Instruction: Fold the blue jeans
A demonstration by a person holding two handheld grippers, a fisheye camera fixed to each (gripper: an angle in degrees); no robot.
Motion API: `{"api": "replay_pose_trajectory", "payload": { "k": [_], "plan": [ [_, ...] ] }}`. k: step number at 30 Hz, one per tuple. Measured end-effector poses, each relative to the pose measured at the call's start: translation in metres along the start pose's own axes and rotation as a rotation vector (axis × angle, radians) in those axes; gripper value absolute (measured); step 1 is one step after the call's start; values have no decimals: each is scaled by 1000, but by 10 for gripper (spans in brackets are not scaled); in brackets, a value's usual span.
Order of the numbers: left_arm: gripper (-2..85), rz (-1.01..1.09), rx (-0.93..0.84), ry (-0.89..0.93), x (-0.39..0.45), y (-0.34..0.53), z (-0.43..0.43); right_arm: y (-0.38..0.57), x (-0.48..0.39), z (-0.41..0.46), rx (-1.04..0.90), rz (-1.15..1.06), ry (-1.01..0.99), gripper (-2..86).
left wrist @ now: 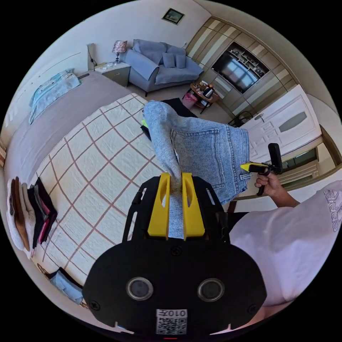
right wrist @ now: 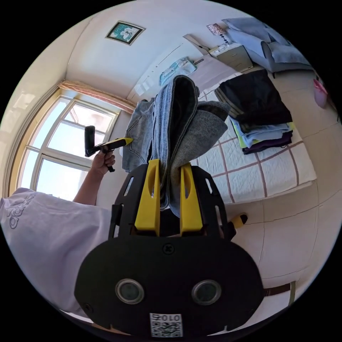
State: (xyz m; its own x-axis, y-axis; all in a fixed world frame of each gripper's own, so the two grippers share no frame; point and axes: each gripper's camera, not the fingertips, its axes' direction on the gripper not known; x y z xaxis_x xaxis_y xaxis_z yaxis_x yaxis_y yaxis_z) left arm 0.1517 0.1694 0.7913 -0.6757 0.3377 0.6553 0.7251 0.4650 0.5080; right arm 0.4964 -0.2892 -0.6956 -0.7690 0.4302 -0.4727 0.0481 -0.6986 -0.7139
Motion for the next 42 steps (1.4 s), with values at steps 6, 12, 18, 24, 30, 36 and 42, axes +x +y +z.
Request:
{"api": "replay_pose_trajectory", "payload": {
  "k": [6, 12, 18, 24, 30, 36, 42],
  "plan": [
    [68, 183, -88, 17, 38, -171, -16, 39, 82, 13, 106, 179, -46, 92],
    [69, 423, -182, 54, 53, -384, -28, 19, 143, 27, 267, 318, -102, 91],
    [66, 629, -216, 91, 75, -594, -54, -4, 204, 43, 499, 350, -156, 93],
    [64, 741, -384, 88, 95, -724, 17, 8, 312, 101, 515, 509, -104, 93],
    [62, 554, -540, 83, 54, -718, 140, 36, 390, 149, 312, 669, -45, 90],
    [70, 602, -417, 164, 55, -731, 91, 43, 404, 129, 364, 668, -37, 90],
    [69, 611, -495, 50, 56, -714, 92, 48, 436, 117, 391, 665, 16, 84]
  ]
}}
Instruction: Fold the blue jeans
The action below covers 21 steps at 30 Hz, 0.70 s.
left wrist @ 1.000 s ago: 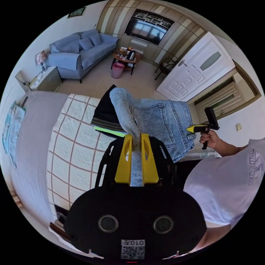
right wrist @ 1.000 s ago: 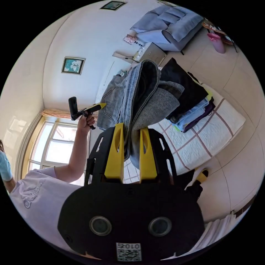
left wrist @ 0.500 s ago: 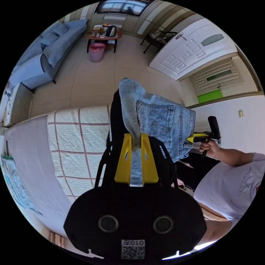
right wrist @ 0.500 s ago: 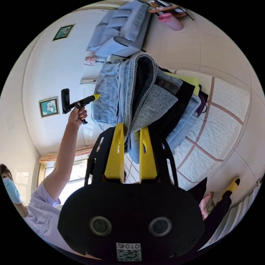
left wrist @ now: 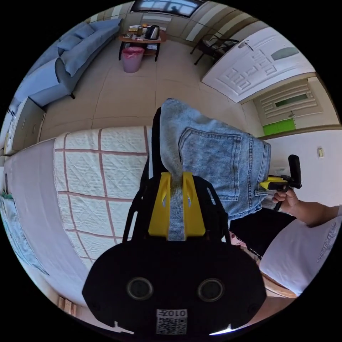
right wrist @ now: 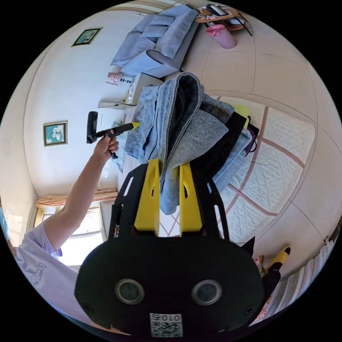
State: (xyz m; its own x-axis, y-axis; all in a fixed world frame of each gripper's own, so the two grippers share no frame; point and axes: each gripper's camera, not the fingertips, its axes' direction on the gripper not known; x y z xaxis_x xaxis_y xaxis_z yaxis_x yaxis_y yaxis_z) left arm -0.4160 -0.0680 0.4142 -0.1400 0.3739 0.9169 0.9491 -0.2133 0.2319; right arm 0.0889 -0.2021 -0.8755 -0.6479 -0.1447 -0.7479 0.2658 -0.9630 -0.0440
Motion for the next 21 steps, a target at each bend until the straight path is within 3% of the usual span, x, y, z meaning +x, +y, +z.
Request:
{"api": "replay_pose_trajectory", "payload": {
  "k": [8, 10, 15, 17, 21],
  "plan": [
    [63, -222, 40, -47, 27, 73, 26, -50, 18, -32, -11, -3, -11, 82],
    [62, -294, 58, 28, 30, 97, 18, -63, 22, -47, -33, 34, -49, 85],
    [46, -469, 333, 106, 56, 214, -28, -97, 13, -110, -78, -24, -57, 76],
    [33, -507, 517, 99, 89, 302, -49, -105, 10, -135, -85, -27, -57, 70],
    [11, -536, 752, -30, 178, 460, -62, -117, -8, -203, -91, -83, -36, 57]
  ]
}}
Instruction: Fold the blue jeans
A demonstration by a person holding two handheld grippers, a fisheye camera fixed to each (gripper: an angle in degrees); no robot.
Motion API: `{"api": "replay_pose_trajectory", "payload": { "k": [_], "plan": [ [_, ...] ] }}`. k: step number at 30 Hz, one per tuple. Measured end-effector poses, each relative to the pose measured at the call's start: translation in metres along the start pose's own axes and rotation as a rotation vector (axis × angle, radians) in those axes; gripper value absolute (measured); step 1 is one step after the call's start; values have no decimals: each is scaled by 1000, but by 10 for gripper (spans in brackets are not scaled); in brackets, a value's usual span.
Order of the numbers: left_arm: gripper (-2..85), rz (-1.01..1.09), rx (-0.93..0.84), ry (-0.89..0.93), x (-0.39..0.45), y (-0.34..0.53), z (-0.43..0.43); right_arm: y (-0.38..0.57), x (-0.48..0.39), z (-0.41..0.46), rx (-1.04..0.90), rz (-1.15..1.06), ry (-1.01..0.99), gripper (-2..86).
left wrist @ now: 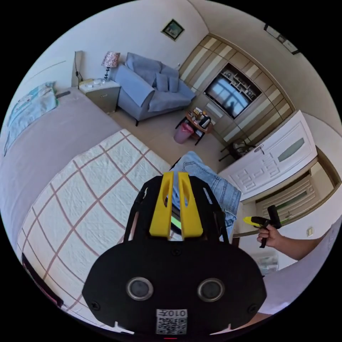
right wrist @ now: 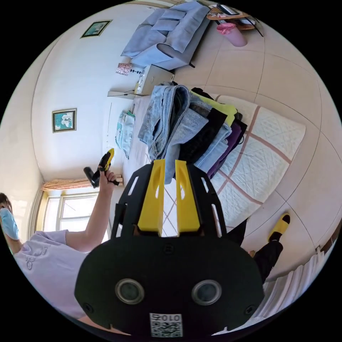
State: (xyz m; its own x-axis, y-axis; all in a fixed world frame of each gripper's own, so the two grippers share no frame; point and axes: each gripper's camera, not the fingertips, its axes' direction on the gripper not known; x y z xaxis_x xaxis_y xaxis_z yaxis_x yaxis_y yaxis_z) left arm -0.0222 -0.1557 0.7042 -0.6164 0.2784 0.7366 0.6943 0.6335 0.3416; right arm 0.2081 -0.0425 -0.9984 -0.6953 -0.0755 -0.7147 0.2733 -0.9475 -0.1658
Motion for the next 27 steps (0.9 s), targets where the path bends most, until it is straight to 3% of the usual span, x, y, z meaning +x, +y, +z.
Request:
{"api": "replay_pose_trajectory", "payload": {
  "k": [5, 11, 18, 27],
  "plan": [
    [0, 13, 100, -367, 74, 218, -169, -10, -66, -85, -1, -216, 194, 34],
    [-2, 56, 171, -758, 214, 372, -301, -55, -195, -158, -58, -642, 389, 28],
    [-2, -83, 353, -891, 366, 531, -388, -88, -353, -224, -71, -1273, 530, 26],
    [-2, -333, 324, -1056, 540, 774, -432, -84, -445, -320, -11, -1638, 482, 24]
  ]
}}
